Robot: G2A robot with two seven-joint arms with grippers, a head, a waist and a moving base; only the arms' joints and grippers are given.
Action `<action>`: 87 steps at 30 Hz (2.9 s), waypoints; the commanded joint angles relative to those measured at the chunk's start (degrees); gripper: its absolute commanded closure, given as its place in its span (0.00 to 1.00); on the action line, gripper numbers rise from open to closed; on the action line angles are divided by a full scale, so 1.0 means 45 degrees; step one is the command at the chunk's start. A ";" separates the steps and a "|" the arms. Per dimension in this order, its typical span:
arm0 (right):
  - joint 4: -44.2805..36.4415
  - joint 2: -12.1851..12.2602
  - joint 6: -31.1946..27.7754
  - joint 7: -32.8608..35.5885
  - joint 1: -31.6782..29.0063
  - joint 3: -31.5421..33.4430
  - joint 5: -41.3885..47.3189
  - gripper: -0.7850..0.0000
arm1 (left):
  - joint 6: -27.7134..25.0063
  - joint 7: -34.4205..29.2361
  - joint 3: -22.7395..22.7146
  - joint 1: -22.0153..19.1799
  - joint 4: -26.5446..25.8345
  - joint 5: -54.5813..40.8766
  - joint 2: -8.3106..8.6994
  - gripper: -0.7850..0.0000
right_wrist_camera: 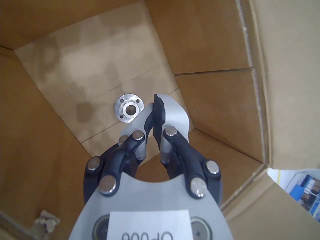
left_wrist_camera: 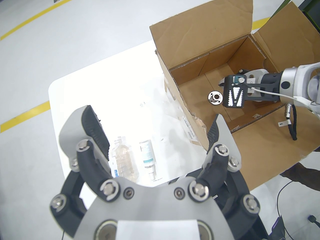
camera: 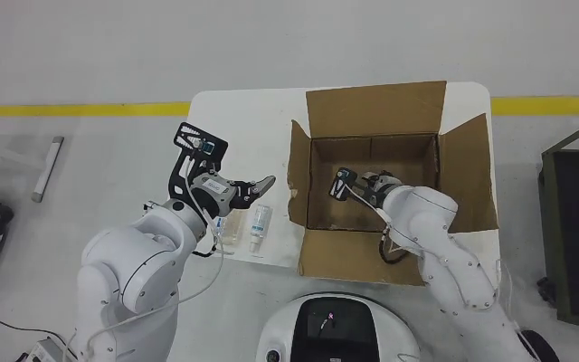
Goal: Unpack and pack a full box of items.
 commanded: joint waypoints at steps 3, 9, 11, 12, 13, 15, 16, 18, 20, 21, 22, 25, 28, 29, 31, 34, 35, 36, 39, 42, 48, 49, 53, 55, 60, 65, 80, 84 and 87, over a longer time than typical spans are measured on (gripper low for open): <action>0.1315 -0.0180 0.0351 0.0968 0.0874 -0.0498 0.0558 1.00 | 0.0000 0.0000 0.0000 0.0000 0.0000 0.0000 0.0000 0.00; 0.2868 -0.0261 0.0949 0.1567 0.2008 -0.1549 0.1206 1.00 | 0.0000 0.0000 0.0000 0.0000 0.0000 0.0000 0.0000 0.00; 0.3125 -0.0229 0.0978 0.1596 0.2243 -0.1827 0.1558 1.00 | 0.0000 0.0000 0.0000 0.0000 0.0000 0.0000 0.0000 0.00; 0.3144 -0.0201 0.1017 0.1635 0.2335 -0.1930 0.1635 1.00 | 0.0000 0.0000 0.0000 0.0000 0.0000 0.0000 0.0000 0.00; 0.3190 -0.0158 0.1051 0.1670 0.2385 -0.2078 0.1598 1.00 | 0.0000 0.0000 0.0000 0.0000 0.0000 0.0000 0.0000 0.00; 0.3120 -0.0071 0.1149 0.1768 0.2446 -0.2168 0.1860 1.00 | 0.0000 0.0000 0.0000 0.0000 0.0000 0.0000 0.0000 0.00; 0.3055 -0.0020 0.1204 0.1823 0.2458 -0.2197 0.2008 0.97 | 0.0000 0.0000 0.0000 0.0000 0.0000 0.0000 0.0000 0.00; 0.2854 0.0096 0.1326 0.1945 0.2459 -0.2296 0.2211 0.88 | 0.0000 0.0000 0.0000 0.0000 0.0000 0.0000 0.0000 0.00; 0.2660 0.0224 0.1375 0.1994 0.2435 -0.2442 0.2367 0.76 | 0.0000 0.0000 0.0000 0.0000 0.0000 0.0000 0.0000 0.00; 0.2535 0.0294 0.1326 0.1945 0.2423 -0.2500 0.2434 0.70 | 0.0000 0.0000 0.0000 0.0000 0.0000 0.0000 0.0000 0.00; 0.2507 0.0371 0.1328 0.1947 0.2384 -0.2555 0.2440 0.71 | 0.0000 0.0000 0.0000 0.0000 0.0000 0.0000 0.0000 0.00; 0.2420 0.0576 0.1488 0.2107 0.2320 -0.2580 0.2702 0.73 | 0.0000 0.0000 0.0000 0.0000 0.0000 0.0000 0.0000 0.00; 0.2369 0.0756 0.1584 0.2202 0.2298 -0.2641 0.2961 0.70 | 0.0000 0.0000 0.0000 0.0000 0.0000 0.0000 0.0000 0.00; 0.2345 0.0811 0.1629 0.2247 0.2301 -0.2685 0.3020 0.70 | 0.0000 0.0000 0.0000 0.0000 0.0000 0.0000 0.0000 0.00; 0.2325 0.0897 0.1720 0.2339 0.2309 -0.2781 0.3113 0.69 | 0.0000 0.0000 0.0000 0.0000 0.0000 0.0000 0.0000 0.00; 0.2424 0.1027 0.1880 0.2498 0.2400 -0.2976 0.3211 0.69 | 0.0000 0.0000 0.0000 0.0000 0.0000 0.0000 0.0000 0.00; 0.2464 0.1068 0.1917 0.2535 0.2460 -0.3069 0.3282 0.68 | 0.0000 0.0000 0.0000 0.0000 0.0000 0.0000 0.0000 0.00; 0.2488 0.1085 0.1942 0.2560 0.2489 -0.3115 0.3308 0.67 | 0.0000 0.0000 0.0000 0.0000 0.0000 0.0000 0.0000 0.00; 0.2581 0.1149 0.2091 0.2708 0.2637 -0.3365 0.3335 0.67 | 0.0000 0.0000 0.0000 0.0000 0.0000 0.0000 0.0000 0.00; 0.2673 0.1198 0.2224 0.2841 0.2799 -0.3595 0.3431 0.68 | 0.0000 0.0000 0.0000 0.0000 0.0000 0.0000 0.0000 0.00; 0.3013 0.1201 0.2419 0.3036 0.3232 -0.4278 0.3318 0.67 | 0.0000 0.0000 0.0000 0.0000 0.0000 0.0000 0.0000 0.00; 0.3121 0.1191 0.2514 0.3131 0.3332 -0.4451 0.3216 0.67 | 0.0000 0.0000 0.0000 0.0000 0.0000 0.0000 0.0000 0.00; 0.3476 0.1144 0.2546 0.3162 0.3555 -0.4707 0.3454 0.66 | 0.0000 0.0000 0.0000 0.0000 0.0000 0.0000 0.0000 0.00; 0.3676 0.1119 0.2556 0.3173 0.3647 -0.4792 0.3557 0.67 | 0.0000 0.0000 0.0000 0.0000 0.0000 0.0000 0.0000 0.00; 0.3940 0.1058 0.2552 0.3168 0.3792 -0.4870 0.3821 0.67 | 0.0000 0.0000 0.0000 0.0000 0.0000 0.0000 0.0000 0.00; 0.4157 0.0987 0.2525 0.3141 0.3877 -0.4925 0.3940 0.68 | 0.0000 0.0000 0.0000 0.0000 0.0000 0.0000 0.0000 0.00; 0.4455 0.0855 0.2518 0.3094 0.3785 -0.4706 0.3830 0.69 | 0.0000 0.0000 0.0000 0.0000 0.0000 0.0000 0.0000 0.00; 0.4612 0.0809 0.2479 0.2998 0.3742 -0.4692 0.3776 0.67 | 0.0000 0.0000 0.0000 0.0000 0.0000 0.0000 0.0000 0.00; 0.4677 0.0770 0.2452 0.2973 0.3737 -0.4666 0.3743 0.68 | 0.0000 0.0000 0.0000 0.0000 0.0000 0.0000 0.0000 0.00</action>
